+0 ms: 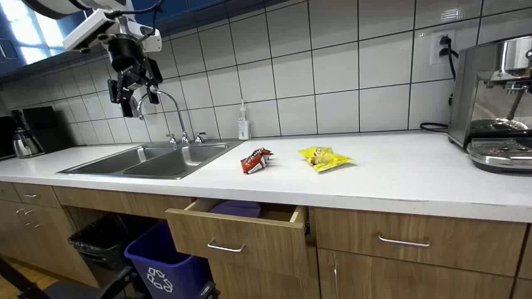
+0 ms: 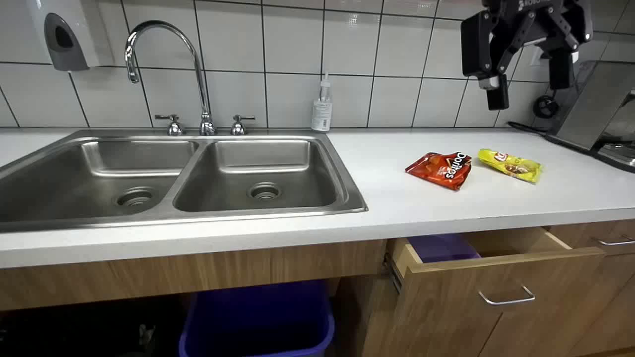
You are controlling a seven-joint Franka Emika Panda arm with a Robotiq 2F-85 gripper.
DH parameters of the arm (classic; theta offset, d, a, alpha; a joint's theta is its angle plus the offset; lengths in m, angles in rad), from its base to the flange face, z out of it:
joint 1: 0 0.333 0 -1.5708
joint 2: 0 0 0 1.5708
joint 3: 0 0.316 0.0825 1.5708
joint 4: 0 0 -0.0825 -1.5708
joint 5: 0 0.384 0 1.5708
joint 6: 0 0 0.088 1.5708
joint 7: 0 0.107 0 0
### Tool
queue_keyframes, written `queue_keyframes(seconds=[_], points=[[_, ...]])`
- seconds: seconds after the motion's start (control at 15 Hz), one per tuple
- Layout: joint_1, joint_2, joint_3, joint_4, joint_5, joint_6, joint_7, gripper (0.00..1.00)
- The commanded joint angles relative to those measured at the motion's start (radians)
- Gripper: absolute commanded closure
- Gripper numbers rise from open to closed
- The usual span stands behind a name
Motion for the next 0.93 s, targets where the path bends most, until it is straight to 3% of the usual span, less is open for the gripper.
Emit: queue_keyframes(seconds=[0.0, 0.87], points=[[0.032, 0.003, -0.030, 0.002, -0.003, -0.002, 0.003, 0.00], [0.048, -0.008, -0.056, -0.059, -0.042, 0.116, 0.027, 0.00]])
